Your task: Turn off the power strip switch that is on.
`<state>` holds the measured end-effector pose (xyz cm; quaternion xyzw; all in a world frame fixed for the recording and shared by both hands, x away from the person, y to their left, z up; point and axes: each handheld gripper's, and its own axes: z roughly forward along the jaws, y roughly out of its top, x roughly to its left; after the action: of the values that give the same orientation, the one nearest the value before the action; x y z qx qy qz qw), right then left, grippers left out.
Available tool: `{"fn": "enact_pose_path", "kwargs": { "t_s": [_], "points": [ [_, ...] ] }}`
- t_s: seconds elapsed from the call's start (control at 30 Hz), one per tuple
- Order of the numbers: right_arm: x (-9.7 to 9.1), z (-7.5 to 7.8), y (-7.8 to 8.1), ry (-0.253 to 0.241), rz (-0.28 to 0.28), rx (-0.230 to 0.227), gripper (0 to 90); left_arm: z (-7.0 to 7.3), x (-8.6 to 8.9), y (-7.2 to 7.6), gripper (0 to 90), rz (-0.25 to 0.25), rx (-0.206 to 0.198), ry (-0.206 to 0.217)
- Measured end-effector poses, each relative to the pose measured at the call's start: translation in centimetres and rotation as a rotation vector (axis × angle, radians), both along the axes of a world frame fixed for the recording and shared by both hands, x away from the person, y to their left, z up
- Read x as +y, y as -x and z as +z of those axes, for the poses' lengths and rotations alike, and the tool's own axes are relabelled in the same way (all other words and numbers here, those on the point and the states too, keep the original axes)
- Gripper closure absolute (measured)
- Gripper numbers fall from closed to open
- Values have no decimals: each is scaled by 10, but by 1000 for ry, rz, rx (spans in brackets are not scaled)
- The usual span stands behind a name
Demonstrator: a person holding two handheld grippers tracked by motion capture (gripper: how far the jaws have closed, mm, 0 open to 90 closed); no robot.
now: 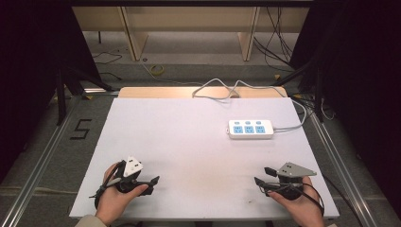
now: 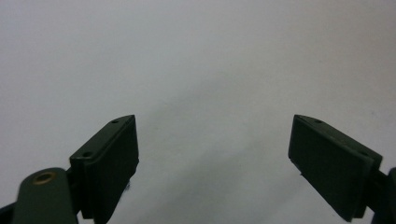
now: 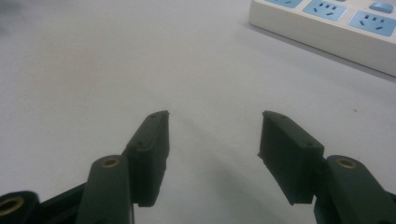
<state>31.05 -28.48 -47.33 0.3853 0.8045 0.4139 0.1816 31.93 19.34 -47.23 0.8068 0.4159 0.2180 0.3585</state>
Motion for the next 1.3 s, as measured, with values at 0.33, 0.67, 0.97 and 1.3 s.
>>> {"fn": "enact_pose_path", "kwargs": {
  "t_s": [0.33,0.67,0.97,1.3],
  "points": [
    [-1,2,3,66,-10,3,722,-1,0,-1,159,13,5,-3],
    [-2,6,3,152,-34,40,900,-1,-1,-1,162,11,1,-6],
    [-4,10,2,166,-53,54,900,-1,0,-1,164,10,3,-6],
    [-3,12,0,175,-63,70,900,-1,-1,-1,164,12,-1,-8]
  ]
}}
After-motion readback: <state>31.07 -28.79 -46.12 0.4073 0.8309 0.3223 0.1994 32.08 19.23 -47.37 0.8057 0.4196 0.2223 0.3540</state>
